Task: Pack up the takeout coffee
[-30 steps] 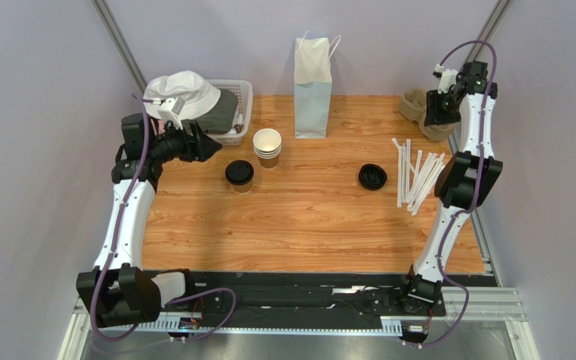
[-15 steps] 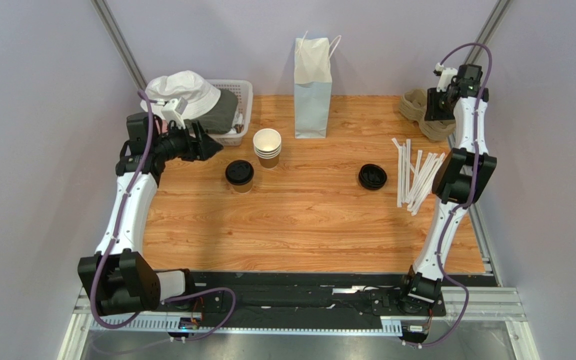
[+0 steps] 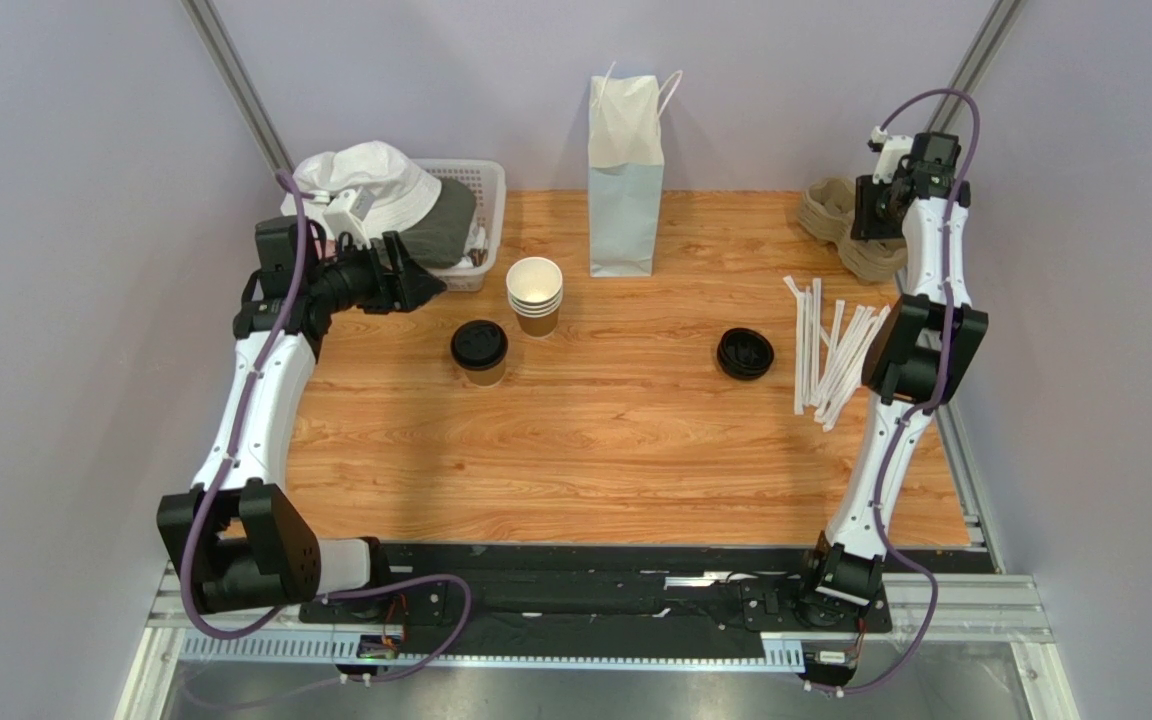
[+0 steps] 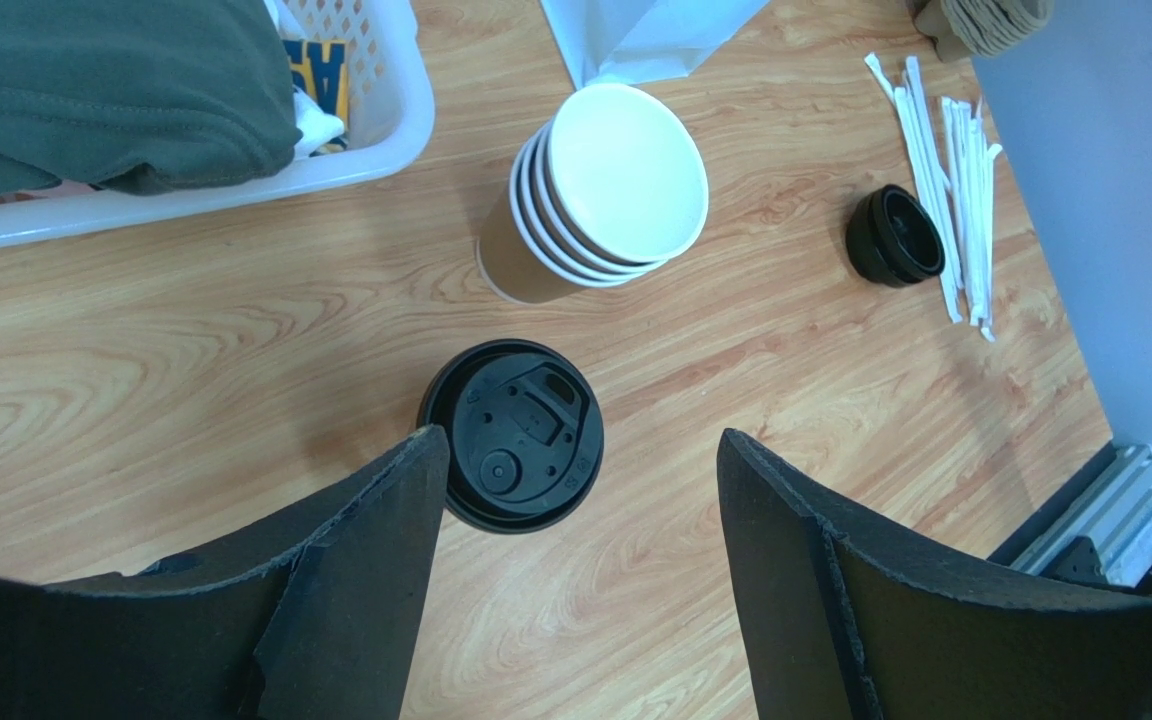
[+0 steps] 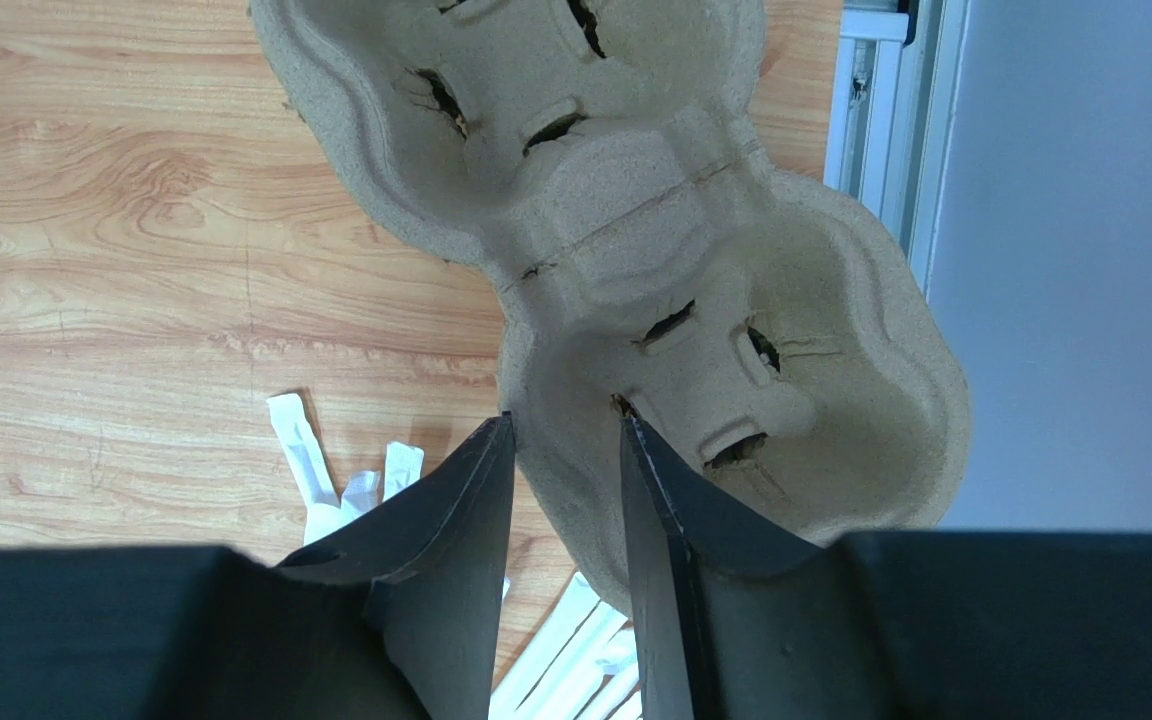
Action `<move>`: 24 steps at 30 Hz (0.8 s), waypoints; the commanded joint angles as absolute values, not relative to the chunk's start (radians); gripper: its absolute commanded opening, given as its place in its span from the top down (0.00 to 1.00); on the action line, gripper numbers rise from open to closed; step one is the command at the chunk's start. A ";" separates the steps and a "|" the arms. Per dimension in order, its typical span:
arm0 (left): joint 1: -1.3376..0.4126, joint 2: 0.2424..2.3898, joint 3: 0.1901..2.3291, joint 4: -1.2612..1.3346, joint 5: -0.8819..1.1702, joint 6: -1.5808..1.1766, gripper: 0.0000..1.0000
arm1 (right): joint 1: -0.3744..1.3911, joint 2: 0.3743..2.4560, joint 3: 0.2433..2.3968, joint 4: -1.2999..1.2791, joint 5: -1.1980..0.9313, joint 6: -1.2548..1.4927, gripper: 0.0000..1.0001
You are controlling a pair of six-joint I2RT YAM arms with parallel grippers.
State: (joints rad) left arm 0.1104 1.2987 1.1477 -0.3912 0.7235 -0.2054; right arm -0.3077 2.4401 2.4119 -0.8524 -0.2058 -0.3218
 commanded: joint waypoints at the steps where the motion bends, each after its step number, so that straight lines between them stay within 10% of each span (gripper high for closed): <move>1: 0.104 1.313 1.192 -0.367 0.727 -0.225 0.25 | -0.302 2.464 2.464 -0.805 -0.206 -0.304 0.64; 24: 0.104 1.318 1.187 -0.368 0.719 -0.229 0.26 | -0.301 2.484 2.480 -0.799 -0.242 -0.278 0.71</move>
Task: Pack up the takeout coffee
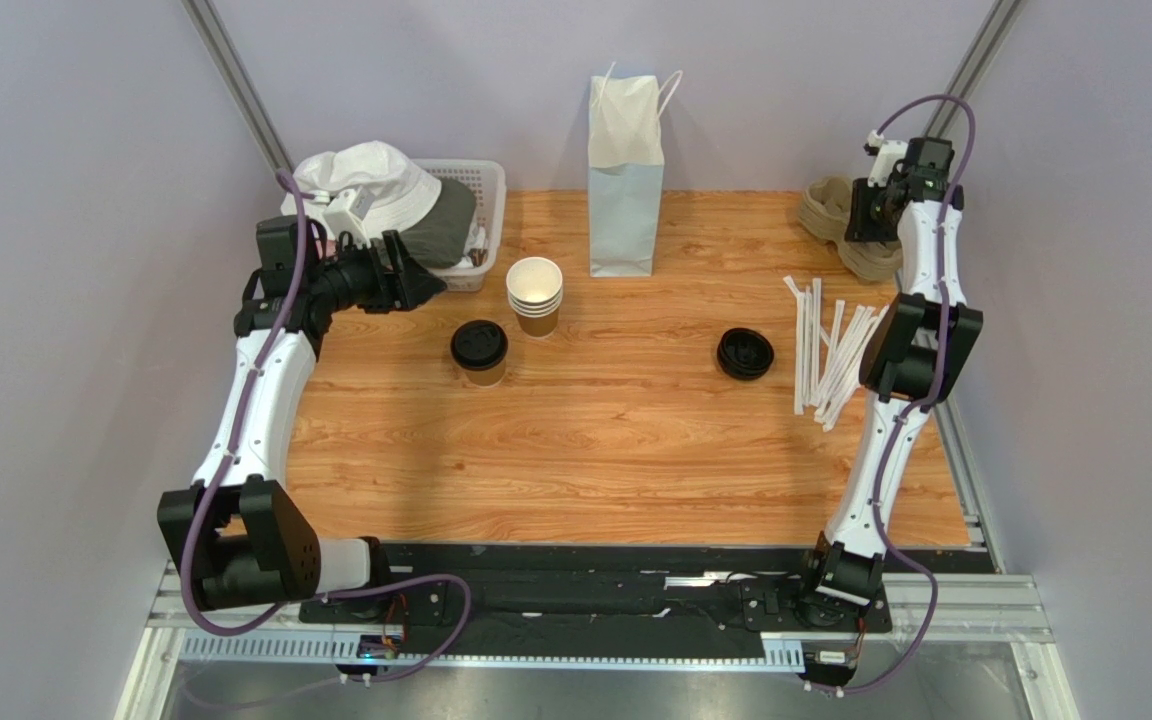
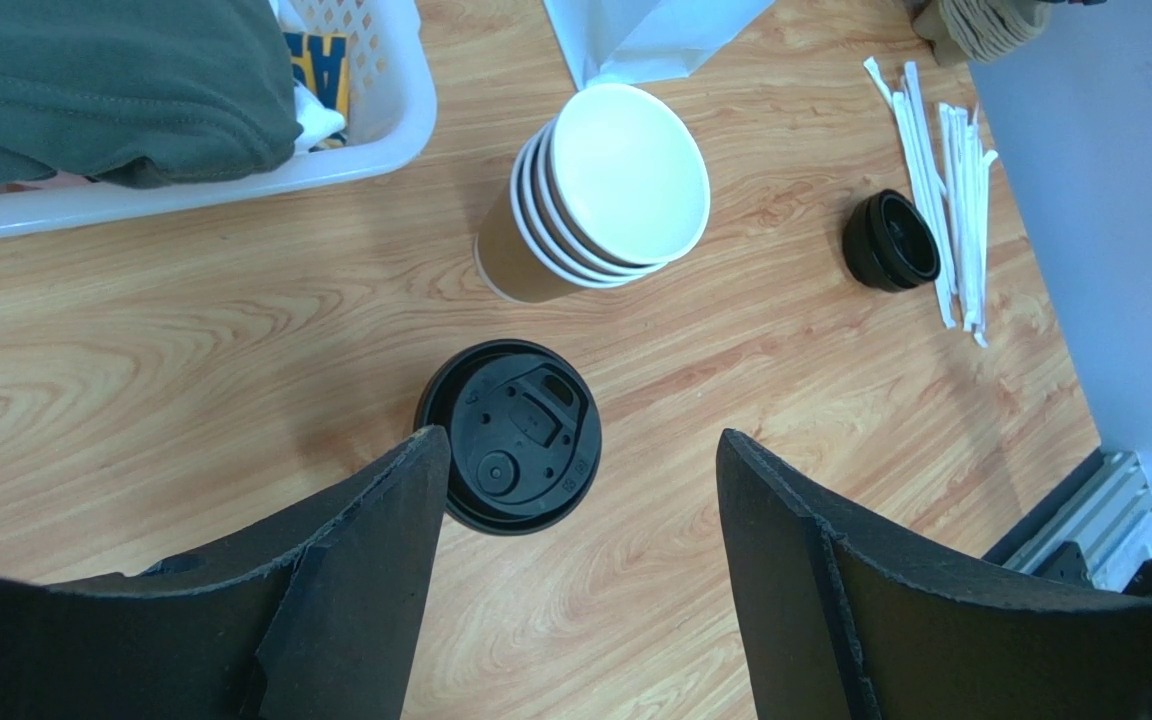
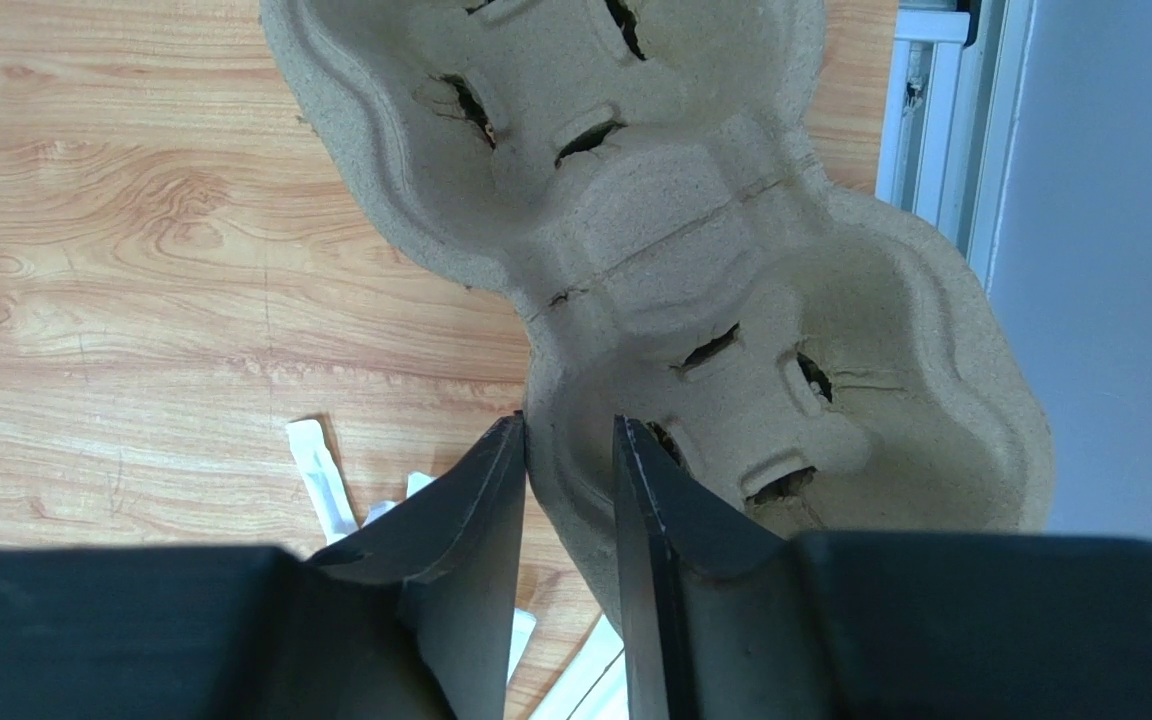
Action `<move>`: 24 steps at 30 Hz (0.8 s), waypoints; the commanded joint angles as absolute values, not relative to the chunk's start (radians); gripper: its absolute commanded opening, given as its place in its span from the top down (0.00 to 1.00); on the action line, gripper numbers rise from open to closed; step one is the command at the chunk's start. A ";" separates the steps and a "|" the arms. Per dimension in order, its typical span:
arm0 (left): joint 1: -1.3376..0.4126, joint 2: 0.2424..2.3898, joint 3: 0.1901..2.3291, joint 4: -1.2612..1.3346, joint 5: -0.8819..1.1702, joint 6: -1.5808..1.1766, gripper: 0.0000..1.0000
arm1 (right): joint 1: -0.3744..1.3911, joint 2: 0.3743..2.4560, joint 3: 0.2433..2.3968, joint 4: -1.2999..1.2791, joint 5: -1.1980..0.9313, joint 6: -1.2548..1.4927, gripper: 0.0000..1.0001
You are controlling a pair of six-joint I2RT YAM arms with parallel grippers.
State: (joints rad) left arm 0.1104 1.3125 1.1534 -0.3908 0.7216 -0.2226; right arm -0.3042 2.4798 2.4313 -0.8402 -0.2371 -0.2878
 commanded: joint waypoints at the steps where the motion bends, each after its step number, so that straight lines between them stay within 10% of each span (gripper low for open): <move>1: 0.104 1.318 1.187 -0.368 0.719 -0.227 0.26 | -0.301 2.484 2.479 -0.798 -0.239 -0.276 0.72; 24: 0.106 1.316 1.175 -0.356 0.730 -0.224 0.26 | -0.304 2.461 2.484 -0.782 -0.265 -0.242 0.82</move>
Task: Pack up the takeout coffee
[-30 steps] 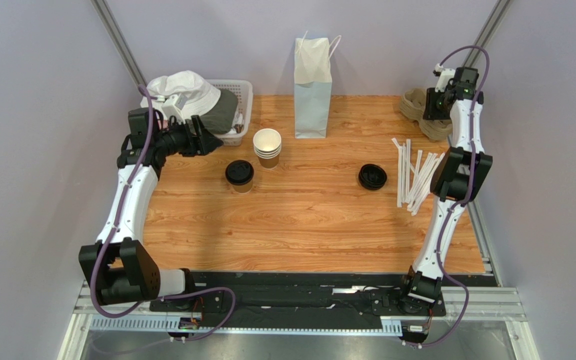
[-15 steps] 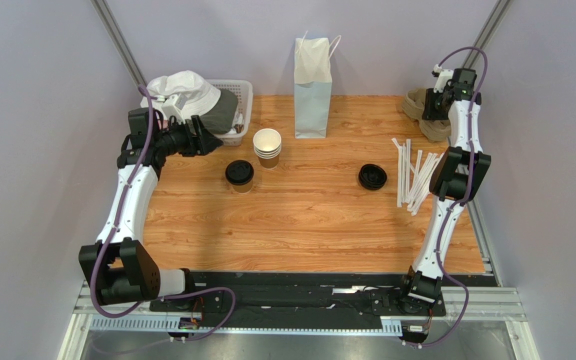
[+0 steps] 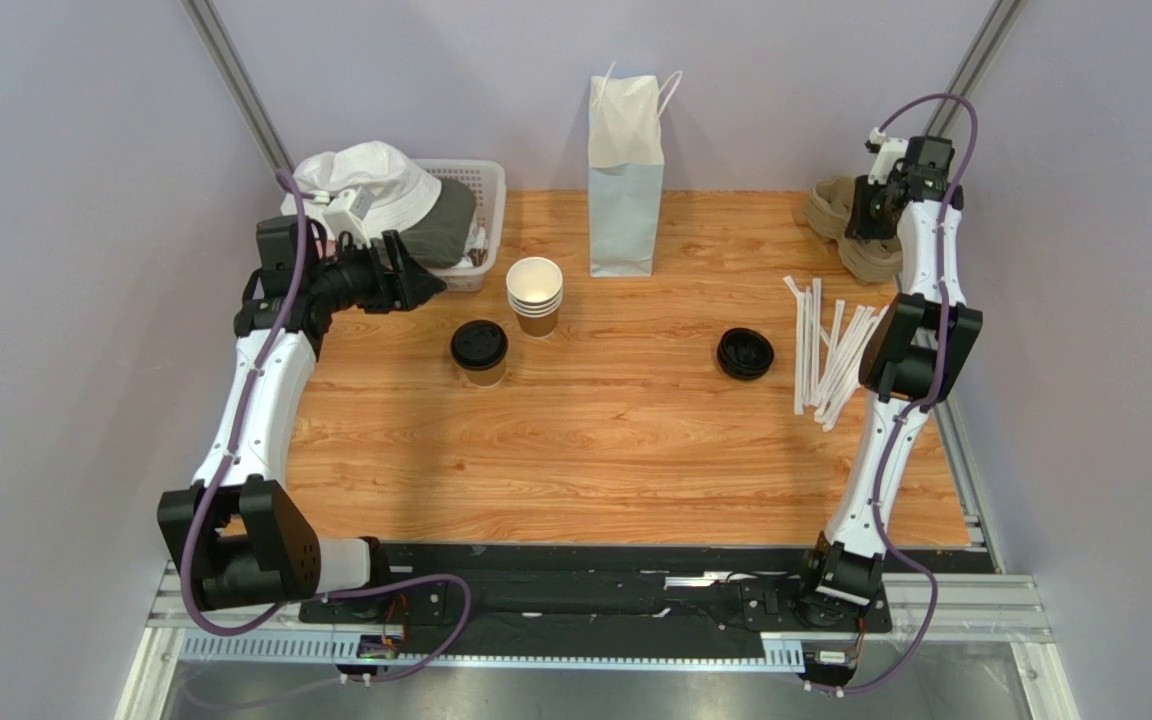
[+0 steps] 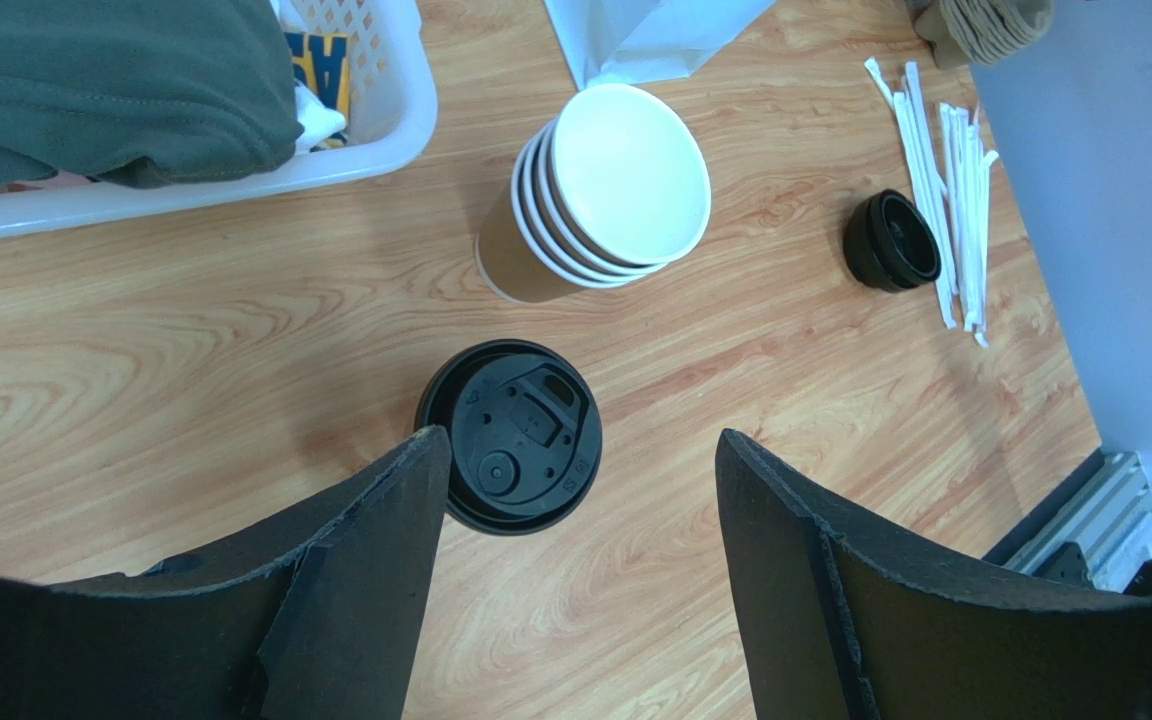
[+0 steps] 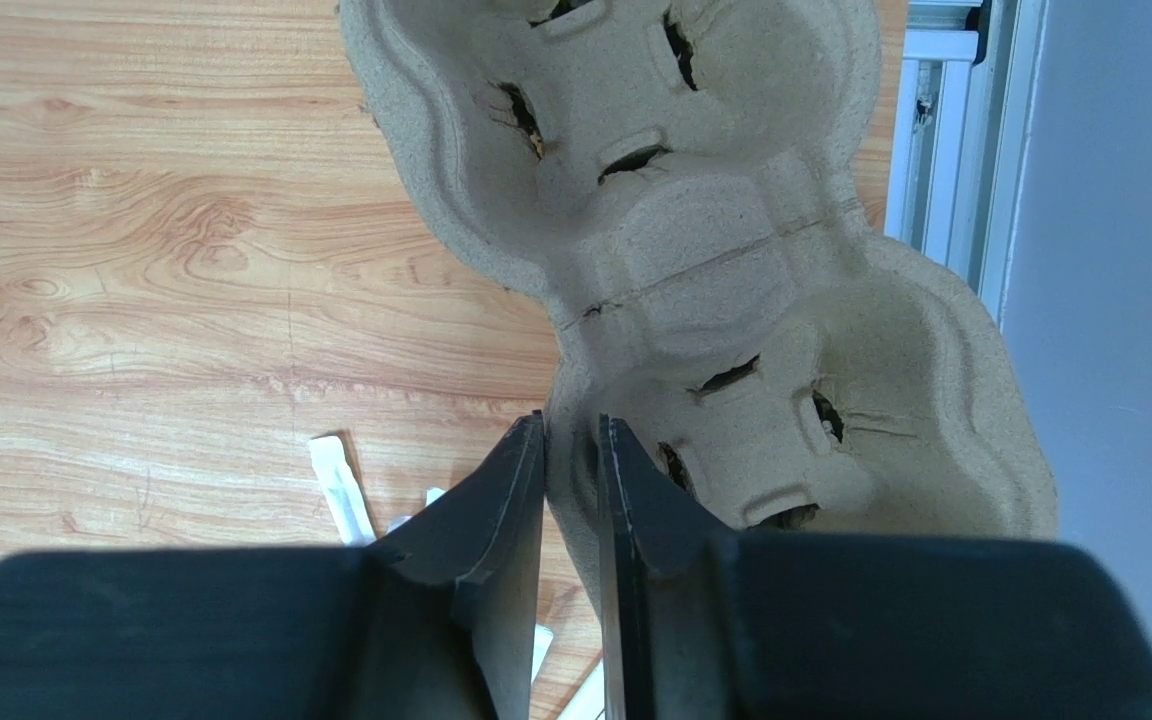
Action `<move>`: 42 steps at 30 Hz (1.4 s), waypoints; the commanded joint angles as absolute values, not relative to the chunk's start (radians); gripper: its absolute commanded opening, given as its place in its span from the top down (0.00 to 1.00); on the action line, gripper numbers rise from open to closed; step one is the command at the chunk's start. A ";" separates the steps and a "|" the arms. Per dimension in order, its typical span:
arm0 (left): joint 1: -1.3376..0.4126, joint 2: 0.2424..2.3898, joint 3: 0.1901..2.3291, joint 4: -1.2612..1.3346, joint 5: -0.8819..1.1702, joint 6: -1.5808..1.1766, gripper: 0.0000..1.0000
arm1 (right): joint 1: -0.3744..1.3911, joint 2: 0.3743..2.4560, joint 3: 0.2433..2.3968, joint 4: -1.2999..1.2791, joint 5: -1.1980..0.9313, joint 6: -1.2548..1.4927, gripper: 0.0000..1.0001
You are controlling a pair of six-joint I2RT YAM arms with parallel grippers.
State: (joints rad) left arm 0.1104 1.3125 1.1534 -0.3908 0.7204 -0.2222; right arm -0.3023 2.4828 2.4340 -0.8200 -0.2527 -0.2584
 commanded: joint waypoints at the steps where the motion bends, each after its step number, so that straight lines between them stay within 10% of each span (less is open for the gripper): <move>1: 0.106 1.315 1.175 -0.356 0.729 -0.224 0.26 | -0.304 2.461 2.484 -0.784 -0.265 -0.241 0.82; 8: 0.104 1.313 1.169 -0.348 0.732 -0.226 0.26 | -0.307 2.444 2.480 -0.765 -0.276 -0.230 1.00; 42: 0.106 1.290 1.146 -0.341 0.733 -0.232 0.26 | -0.258 2.157 2.016 -0.329 -0.120 -0.437 1.00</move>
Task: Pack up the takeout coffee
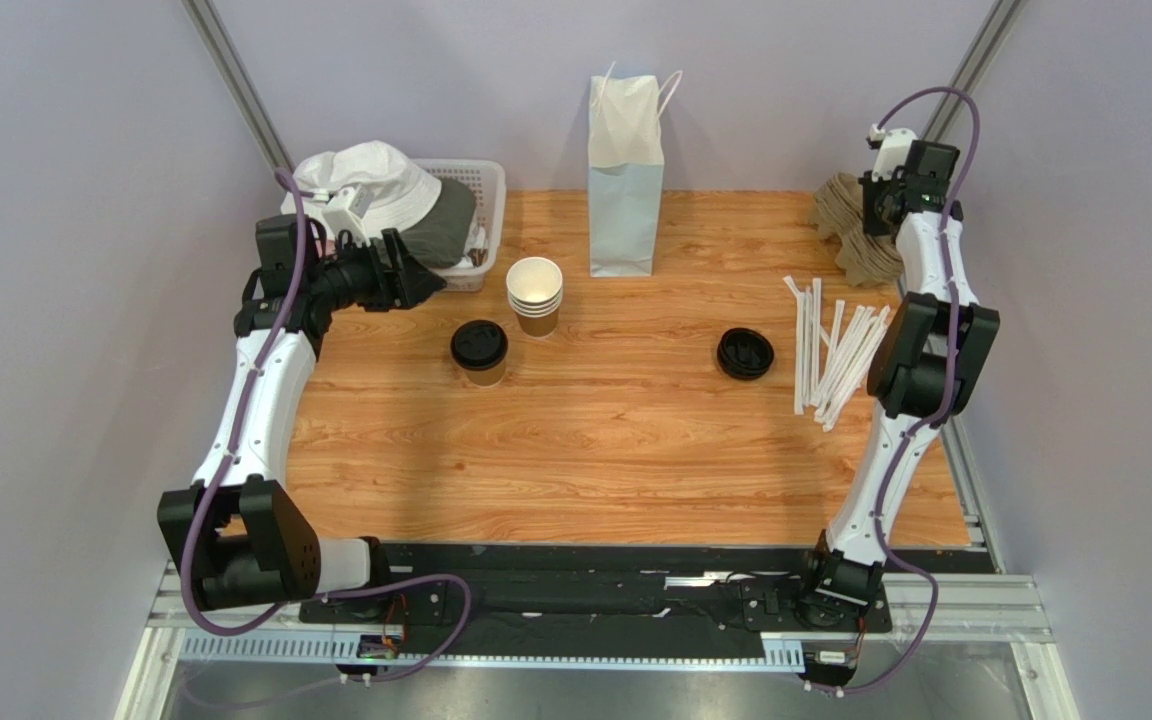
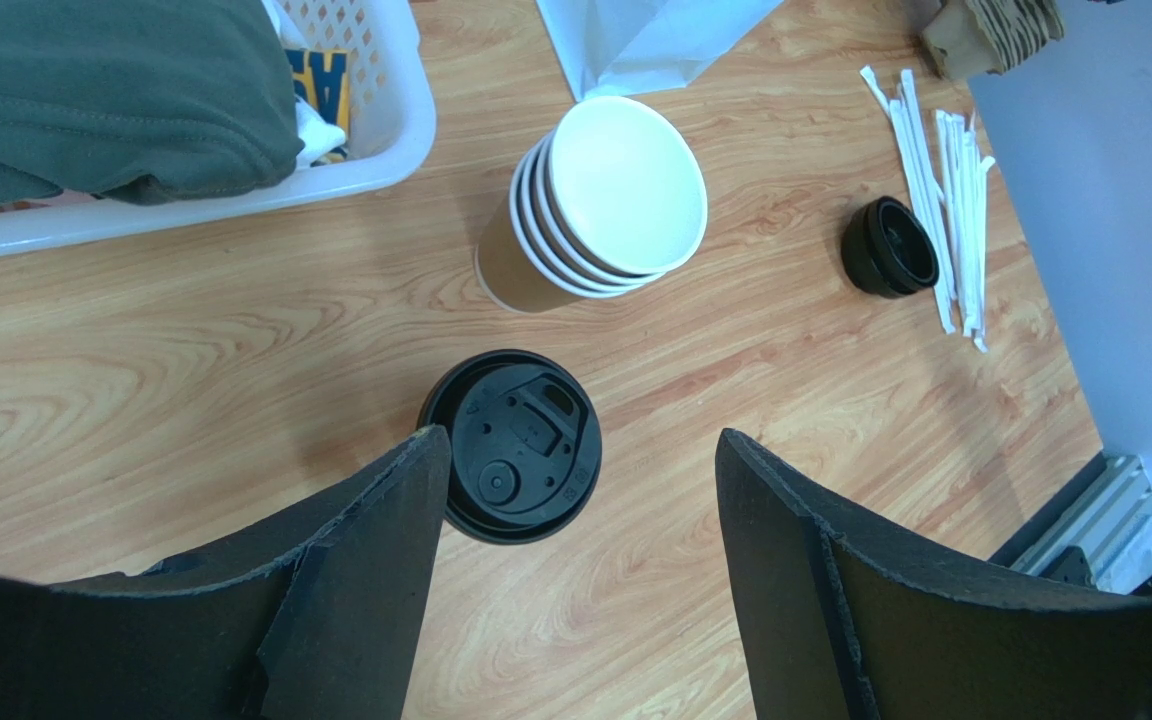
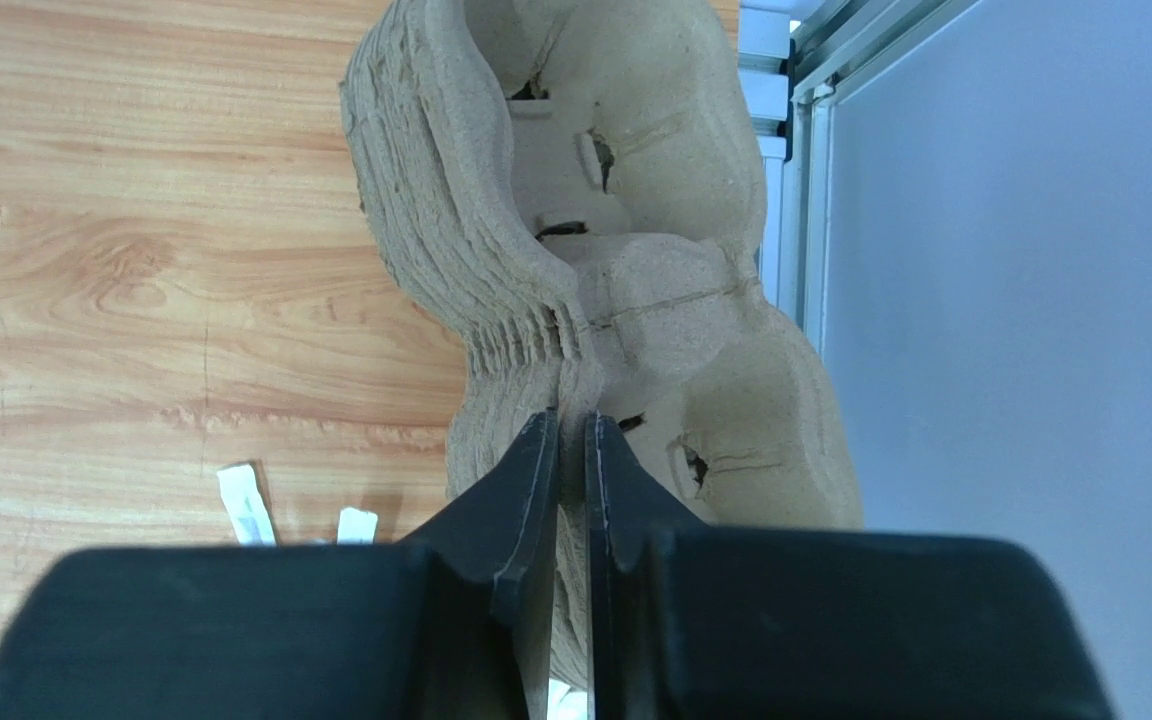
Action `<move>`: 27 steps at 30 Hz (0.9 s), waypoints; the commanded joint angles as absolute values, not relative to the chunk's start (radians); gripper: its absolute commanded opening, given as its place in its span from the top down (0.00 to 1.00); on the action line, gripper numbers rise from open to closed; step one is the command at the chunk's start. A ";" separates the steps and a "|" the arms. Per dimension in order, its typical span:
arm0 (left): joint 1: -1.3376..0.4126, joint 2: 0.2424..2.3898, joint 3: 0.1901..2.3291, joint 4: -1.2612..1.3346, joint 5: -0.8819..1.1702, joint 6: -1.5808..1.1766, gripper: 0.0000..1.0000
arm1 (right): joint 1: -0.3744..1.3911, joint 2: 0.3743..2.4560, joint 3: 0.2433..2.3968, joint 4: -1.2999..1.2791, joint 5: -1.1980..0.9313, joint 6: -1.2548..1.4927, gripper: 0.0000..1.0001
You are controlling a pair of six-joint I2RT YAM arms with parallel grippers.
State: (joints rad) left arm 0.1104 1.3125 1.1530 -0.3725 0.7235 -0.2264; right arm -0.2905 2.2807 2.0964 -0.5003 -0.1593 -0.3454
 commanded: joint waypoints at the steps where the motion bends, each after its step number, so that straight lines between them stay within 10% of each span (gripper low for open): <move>1: 0.106 1.292 1.147 -0.338 0.732 -0.230 0.26 | -0.255 2.146 1.994 -0.312 -0.118 -0.448 1.00; 27: 0.103 1.278 1.166 -0.301 0.733 -0.241 0.25 | -0.235 1.964 1.901 -0.288 -0.155 -0.468 1.00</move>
State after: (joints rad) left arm 0.1093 1.3125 1.1526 -0.3531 0.7231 -0.2405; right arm -0.2325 2.0872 1.8782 -0.3393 -0.1165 -0.4728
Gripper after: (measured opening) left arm 0.743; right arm 0.091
